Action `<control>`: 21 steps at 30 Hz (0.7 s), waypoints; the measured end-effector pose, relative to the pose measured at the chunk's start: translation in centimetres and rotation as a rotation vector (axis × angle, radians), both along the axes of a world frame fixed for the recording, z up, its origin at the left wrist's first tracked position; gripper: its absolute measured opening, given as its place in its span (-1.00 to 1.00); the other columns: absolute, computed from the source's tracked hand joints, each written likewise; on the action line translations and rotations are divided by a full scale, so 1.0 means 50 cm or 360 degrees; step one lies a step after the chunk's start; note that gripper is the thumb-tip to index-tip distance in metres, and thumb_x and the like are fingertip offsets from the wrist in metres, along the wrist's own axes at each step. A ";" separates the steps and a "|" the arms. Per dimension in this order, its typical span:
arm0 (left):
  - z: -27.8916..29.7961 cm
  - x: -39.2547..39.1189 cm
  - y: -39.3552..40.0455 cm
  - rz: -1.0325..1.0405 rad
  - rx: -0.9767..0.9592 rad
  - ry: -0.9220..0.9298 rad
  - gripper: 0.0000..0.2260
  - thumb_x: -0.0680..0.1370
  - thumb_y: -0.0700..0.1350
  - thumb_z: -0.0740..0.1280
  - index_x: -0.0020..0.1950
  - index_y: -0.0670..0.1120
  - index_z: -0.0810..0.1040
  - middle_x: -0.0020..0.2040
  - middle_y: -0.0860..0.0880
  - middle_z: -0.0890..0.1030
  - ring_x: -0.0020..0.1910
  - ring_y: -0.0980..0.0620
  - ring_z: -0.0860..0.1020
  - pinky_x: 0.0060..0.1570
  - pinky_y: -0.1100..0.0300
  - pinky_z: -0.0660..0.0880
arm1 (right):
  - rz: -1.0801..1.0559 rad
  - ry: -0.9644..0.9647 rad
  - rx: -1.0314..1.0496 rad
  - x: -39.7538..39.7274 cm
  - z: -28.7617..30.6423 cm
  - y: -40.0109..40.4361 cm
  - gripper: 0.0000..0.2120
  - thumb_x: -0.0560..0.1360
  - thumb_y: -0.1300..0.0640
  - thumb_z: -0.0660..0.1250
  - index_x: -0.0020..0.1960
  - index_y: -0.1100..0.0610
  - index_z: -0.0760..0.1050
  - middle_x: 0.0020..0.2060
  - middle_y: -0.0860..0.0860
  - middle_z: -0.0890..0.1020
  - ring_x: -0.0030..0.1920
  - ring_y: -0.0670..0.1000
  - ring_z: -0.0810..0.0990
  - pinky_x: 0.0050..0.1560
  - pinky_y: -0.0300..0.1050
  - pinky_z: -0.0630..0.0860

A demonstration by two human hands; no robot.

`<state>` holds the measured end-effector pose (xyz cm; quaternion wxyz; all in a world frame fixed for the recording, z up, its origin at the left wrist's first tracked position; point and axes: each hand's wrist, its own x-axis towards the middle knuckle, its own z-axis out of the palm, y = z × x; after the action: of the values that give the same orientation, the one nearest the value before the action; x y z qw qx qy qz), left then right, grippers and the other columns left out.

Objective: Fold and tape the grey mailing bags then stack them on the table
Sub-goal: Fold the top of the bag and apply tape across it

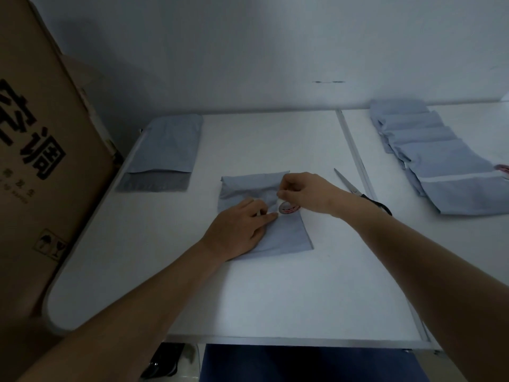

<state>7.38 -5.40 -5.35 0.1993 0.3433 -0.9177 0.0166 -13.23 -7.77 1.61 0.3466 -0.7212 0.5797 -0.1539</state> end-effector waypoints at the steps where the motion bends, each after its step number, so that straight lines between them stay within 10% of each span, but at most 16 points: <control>1: 0.001 -0.001 0.001 0.0002 0.0008 0.0005 -0.72 0.57 -0.10 0.21 0.18 -0.07 0.64 -0.05 -0.05 0.58 -0.10 -0.03 0.54 -0.33 0.12 0.53 | 0.0016 0.0040 -0.0023 0.001 0.003 -0.002 -0.89 0.54 0.07 0.31 -0.12 0.09 0.50 -0.29 -0.05 0.54 -0.24 -0.06 0.48 -0.25 -0.24 0.37; 21: -0.003 0.003 -0.001 0.0000 0.0015 0.0036 -0.71 0.56 -0.09 0.20 0.19 -0.06 0.63 -0.05 -0.04 0.56 -0.10 0.01 0.50 -0.34 0.15 0.52 | 0.0099 0.0342 -0.0165 -0.020 0.009 0.000 -0.90 0.55 0.06 0.31 -0.12 0.05 0.46 -0.24 -0.05 0.52 -0.23 -0.02 0.52 -0.34 -0.27 0.34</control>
<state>7.52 -5.44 -5.50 0.2081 0.3445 -0.9154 0.0082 -14.23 -7.75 2.07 0.2494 -0.7681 0.5821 -0.0946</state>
